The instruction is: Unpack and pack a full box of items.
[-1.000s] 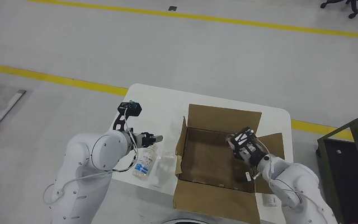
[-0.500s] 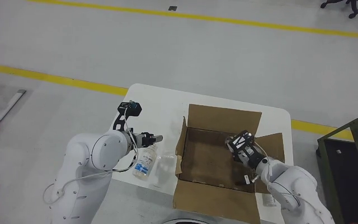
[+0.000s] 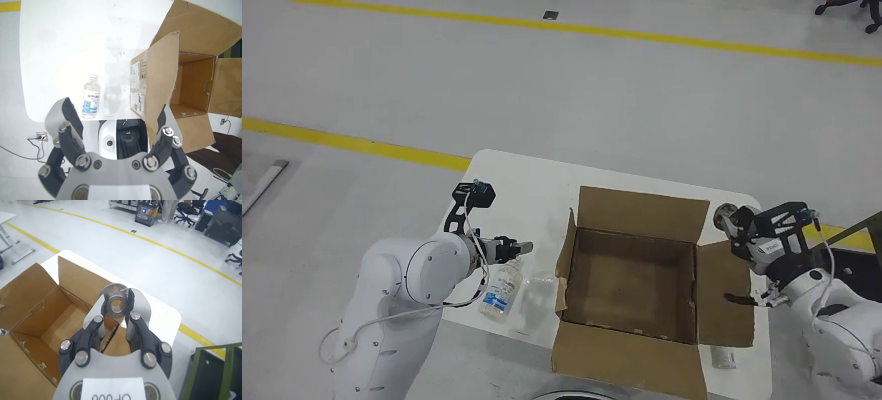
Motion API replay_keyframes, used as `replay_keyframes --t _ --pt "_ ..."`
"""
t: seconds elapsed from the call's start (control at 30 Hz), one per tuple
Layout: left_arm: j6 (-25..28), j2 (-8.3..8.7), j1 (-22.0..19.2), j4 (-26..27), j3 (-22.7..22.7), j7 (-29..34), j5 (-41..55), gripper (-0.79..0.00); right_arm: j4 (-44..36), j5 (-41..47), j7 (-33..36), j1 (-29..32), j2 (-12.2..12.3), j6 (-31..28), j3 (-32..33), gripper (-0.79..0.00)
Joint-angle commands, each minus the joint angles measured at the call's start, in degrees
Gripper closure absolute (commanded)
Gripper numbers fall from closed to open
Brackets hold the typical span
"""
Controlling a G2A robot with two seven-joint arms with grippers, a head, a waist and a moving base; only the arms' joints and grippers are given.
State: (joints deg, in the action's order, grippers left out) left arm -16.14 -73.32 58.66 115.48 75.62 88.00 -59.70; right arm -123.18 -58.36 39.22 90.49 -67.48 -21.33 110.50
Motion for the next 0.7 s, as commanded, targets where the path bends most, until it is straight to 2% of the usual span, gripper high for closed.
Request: replay_keyframes --t 0.0,0.33,0.67 --pt "0.00 0.00 0.00 0.00 0.00 0.00 0.00 -0.785 0.01 0.59 0.77 1.28 0.15 0.02 3.03 0.000" --pt "0.00 0.00 0.00 0.00 0.00 0.00 0.00 -0.785 4.99 0.48 3.70 8.88 0.43 1.60 11.69 0.000" --pt "0.00 0.00 0.00 0.00 0.00 0.00 0.00 -0.785 13.31 -4.77 6.33 13.55 0.36 2.92 7.25 0.000"
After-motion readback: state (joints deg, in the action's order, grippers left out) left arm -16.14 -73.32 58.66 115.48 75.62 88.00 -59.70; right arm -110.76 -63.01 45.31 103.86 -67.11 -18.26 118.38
